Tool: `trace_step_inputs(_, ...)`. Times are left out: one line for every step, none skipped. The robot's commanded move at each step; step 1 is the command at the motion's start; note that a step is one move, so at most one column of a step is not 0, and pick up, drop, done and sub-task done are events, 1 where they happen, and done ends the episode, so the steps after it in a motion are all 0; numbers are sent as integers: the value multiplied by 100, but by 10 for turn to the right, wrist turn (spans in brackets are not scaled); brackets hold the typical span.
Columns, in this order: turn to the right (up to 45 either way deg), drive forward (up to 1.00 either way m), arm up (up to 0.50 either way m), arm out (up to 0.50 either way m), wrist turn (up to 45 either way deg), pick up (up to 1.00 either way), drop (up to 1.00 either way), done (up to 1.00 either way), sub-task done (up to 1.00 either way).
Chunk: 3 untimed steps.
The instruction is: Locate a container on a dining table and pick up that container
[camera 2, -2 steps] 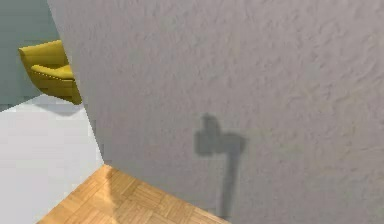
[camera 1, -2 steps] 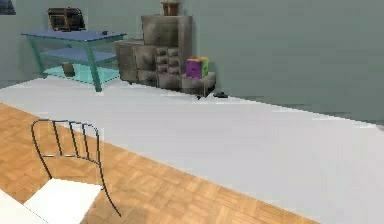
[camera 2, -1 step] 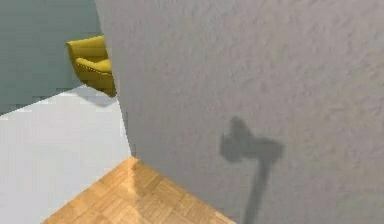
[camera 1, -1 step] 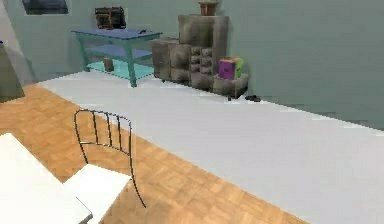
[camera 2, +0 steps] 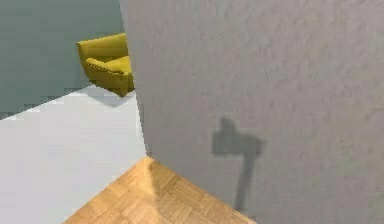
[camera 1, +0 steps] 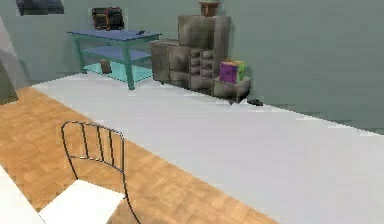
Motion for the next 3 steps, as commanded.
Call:
trace_step_inputs(-450,0,0,0,0,0,0,0,0)
trace_step_inputs(-450,0,0,0,0,0,0,0,0)
trace_step_inputs(-450,0,0,0,0,0,0,0,0)
